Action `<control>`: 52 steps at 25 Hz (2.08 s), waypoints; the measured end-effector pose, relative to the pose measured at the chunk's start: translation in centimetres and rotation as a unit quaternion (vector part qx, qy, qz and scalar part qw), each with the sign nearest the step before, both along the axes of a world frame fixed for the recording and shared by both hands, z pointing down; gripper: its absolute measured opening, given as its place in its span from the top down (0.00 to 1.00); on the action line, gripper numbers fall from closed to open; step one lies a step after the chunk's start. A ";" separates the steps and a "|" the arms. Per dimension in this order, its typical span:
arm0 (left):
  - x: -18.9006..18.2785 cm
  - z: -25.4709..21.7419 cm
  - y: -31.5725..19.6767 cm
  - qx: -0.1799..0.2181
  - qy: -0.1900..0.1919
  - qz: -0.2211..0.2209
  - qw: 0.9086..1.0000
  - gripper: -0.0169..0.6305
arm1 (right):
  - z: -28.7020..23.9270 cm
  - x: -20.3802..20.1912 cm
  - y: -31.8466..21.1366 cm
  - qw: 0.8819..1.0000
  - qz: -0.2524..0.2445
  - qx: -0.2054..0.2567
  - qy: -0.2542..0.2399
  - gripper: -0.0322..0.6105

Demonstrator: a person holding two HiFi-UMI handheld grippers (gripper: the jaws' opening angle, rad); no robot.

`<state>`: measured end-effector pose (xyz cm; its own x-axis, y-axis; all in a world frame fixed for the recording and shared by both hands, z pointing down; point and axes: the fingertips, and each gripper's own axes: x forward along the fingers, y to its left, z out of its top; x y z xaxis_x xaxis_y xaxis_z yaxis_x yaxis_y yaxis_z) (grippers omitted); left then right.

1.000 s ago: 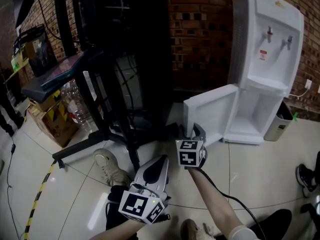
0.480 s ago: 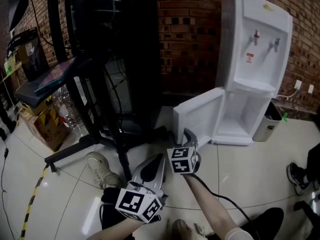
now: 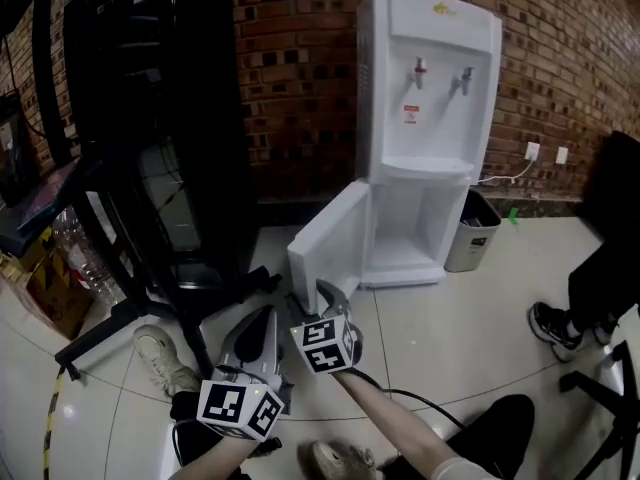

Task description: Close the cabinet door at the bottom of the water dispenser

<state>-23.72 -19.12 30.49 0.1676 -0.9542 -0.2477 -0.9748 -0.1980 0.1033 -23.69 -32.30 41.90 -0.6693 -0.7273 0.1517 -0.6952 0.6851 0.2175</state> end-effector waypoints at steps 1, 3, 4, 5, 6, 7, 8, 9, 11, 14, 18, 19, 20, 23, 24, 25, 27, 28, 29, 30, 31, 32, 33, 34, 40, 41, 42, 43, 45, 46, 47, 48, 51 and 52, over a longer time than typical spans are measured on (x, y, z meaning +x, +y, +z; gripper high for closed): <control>0.4 0.3 -0.2 -0.005 -0.006 0.003 1.000 0.97 | 0.0 0.6 0.1 1.000 0.002 -0.002 0.002 0.61; 0.8 1.0 -0.6 -0.014 -0.011 0.004 1.000 0.97 | 0.0 1.4 0.3 1.000 0.002 -0.002 0.006 0.60; 0.9 1.2 -0.9 -0.015 -0.013 0.005 1.000 0.97 | 0.0 1.9 0.4 1.000 0.001 -0.003 0.007 0.60; 1.1 1.3 -1.2 -0.014 -0.017 0.006 1.000 0.97 | 0.0 2.4 0.5 1.000 0.001 -0.004 0.007 0.60; 1.4 1.3 -1.5 -0.011 -0.023 0.008 1.000 0.97 | -0.1 3.1 0.7 1.000 0.001 -0.004 0.006 0.60; 1.7 1.3 -1.7 -0.007 -0.030 0.011 0.999 0.97 | -0.2 3.7 0.8 1.000 0.001 -0.003 0.004 0.59; 2.1 1.3 -1.9 -0.004 -0.035 0.014 0.999 0.97 | -0.2 4.4 1.0 1.000 0.001 -0.003 0.002 0.59; 2.5 1.3 -2.1 -0.003 -0.039 0.018 0.999 0.97 | -0.2 5.1 1.2 1.000 0.002 -0.003 0.000 0.59; 3.5 1.6 -2.2 -0.007 -0.048 0.028 0.998 0.97 | -0.1 6.7 1.5 1.000 0.008 -0.004 -0.005 0.59; 5.2 2.4 -2.4 -0.017 -0.066 0.049 0.996 0.97 | -0.2 9.3 1.9 1.000 0.020 0.001 -0.009 0.60; 6.1 3.4 -2.7 -0.037 -0.062 0.060 0.996 0.97 | 0.0 12.5 2.0 0.999 0.039 0.006 0.003 0.60; 6.2 3.5 -2.7 -0.039 -0.064 0.060 0.995 0.97 | 0.0 13.3 2.0 0.999 0.043 0.006 0.003 0.61; 6.2 3.5 -2.7 -0.041 -0.068 0.060 0.995 0.97 | 0.0 14.1 1.9 0.999 0.048 0.006 0.002 0.61; 6.0 3.7 -2.8 -0.039 -0.073 0.059 0.995 0.97 | 0.0 17.1 1.4 0.997 0.075 -0.001 0.001 0.63; 5.9 3.6 -2.8 -0.038 -0.073 0.058 0.995 0.97 | 0.0 18.1 1.1 0.996 0.085 -0.004 0.000 0.63; 5.7 3.5 -2.8 -0.037 -0.073 0.055 0.995 0.97 | 0.1 19.1 0.9 0.996 0.095 -0.006 -0.001 0.64; 5.5 3.5 -2.9 -0.037 -0.073 0.050 0.995 0.97 | 0.1 20.6 0.4 0.994 0.109 -0.011 -0.003 0.64; 5.5 3.6 -3.0 -0.038 -0.072 0.048 0.996 0.97 | 0.2 21.2 0.2 0.993 0.116 -0.014 -0.003 0.64; 5.5 3.7 -3.1 -0.040 -0.071 0.047 0.996 0.97 | 0.1 21.8 0.1 0.992 0.123 -0.016 -0.003 0.64; 5.6 3.8 -3.2 -0.043 -0.070 0.046 0.996 0.97 | 0.1 22.3 -0.1 0.991 0.133 -0.016 -0.004 0.64; 5.8 4.0 -3.4 -0.046 -0.069 0.046 0.996 0.97 | 0.0 22.8 -0.3 0.990 0.143 -0.017 -0.005 0.65; 5.9 4.1 -3.5 -0.048 -0.068 0.046 0.995 0.97 | 0.0 23.3 -0.5 0.988 0.155 -0.018 -0.007 0.66; 6.0 4.1 -3.5 -0.050 -0.067 0.046 0.995 0.97 | 0.0 23.7 -0.6 0.986 0.165 -0.020 -0.009 0.66; 6.1 4.1 -3.5 -0.050 -0.066 0.047 0.995 0.97 | 0.1 24.1 -0.8 0.984 0.174 -0.023 -0.011 0.66; 5.8 4.5 -3.9 -0.058 -0.062 0.038 0.996 0.97 | 0.1 25.8 -1.6 0.977 0.211 -0.022 -0.003 0.66; 5.8 5.0 -4.0 -0.065 -0.061 0.037 0.995 0.97 | 0.1 26.1 -1.7 0.976 0.218 -0.022 -0.003 0.66; 5.8 5.4 -4.1 -0.072 -0.058 0.037 0.995 0.97 | 0.1 26.4 -1.9 0.974 0.226 -0.023 -0.004 0.65; 5.8 5.7 -4.2 -0.078 -0.056 0.036 0.995 0.97 | 0.2 26.6 -2.1 0.972 0.234 -0.024 -0.006 0.65; 5.8 6.1 -4.2 -0.083 -0.060 0.037 0.994 0.97 | 0.2 27.1 -2.4 0.969 0.246 -0.027 -0.007 0.65; 5.9 6.1 -4.2 -0.083 -0.067 0.038 0.994 0.97 | 0.2 27.3 -2.6 0.968 0.250 -0.027 -0.005 0.65; 6.1 6.2 -4.2 -0.084 -0.073 0.039 0.993 0.97 | 0.2 27.5 -2.7 0.967 0.254 -0.027 -0.004 0.65; 6.2 6.3 -4.2 -0.085 -0.076 0.040 0.993 0.97 | 0.2 27.8 -3.0 0.966 0.258 -0.026 -0.003 0.65; 6.1 6.6 -4.4 -0.090 -0.070 0.039 0.993 0.97 | 0.2 28.4 -3.7 0.963 0.269 -0.029 0.003 0.64; 6.2 6.7 -4.4 -0.090 -0.073 0.039 0.993 0.97 | 0.3 28.8 -4.0 0.961 0.273 -0.031 0.006 0.64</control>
